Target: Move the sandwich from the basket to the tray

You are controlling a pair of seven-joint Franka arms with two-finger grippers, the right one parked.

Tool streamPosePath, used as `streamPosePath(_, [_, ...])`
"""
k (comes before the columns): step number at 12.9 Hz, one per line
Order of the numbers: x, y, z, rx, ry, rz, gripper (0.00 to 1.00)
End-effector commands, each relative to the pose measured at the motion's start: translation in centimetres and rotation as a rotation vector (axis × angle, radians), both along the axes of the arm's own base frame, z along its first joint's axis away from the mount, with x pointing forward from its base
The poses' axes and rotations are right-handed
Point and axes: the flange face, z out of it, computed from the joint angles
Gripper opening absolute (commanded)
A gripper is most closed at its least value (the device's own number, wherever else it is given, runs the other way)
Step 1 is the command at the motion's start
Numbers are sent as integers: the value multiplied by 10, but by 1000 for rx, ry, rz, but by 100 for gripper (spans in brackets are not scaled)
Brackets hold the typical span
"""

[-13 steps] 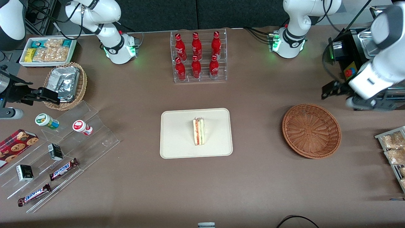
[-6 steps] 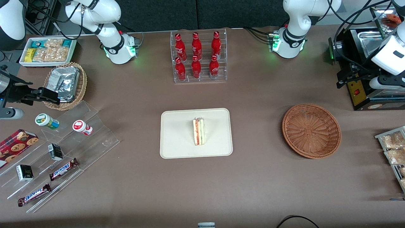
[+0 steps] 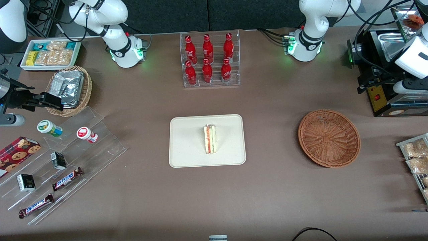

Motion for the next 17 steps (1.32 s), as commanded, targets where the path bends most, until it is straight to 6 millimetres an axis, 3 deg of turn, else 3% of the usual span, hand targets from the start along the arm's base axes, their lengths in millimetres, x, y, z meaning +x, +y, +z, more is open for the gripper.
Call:
streamPosePath(1, [3,0,10,17,4,17,100])
streamPosePath(7, [4,-7,25,21,-3,18,100])
streamPosePath(11, [15,-10,39,-20,81,61,100])
streamPosePath(17, [21,-10,30,-6,126,62,100])
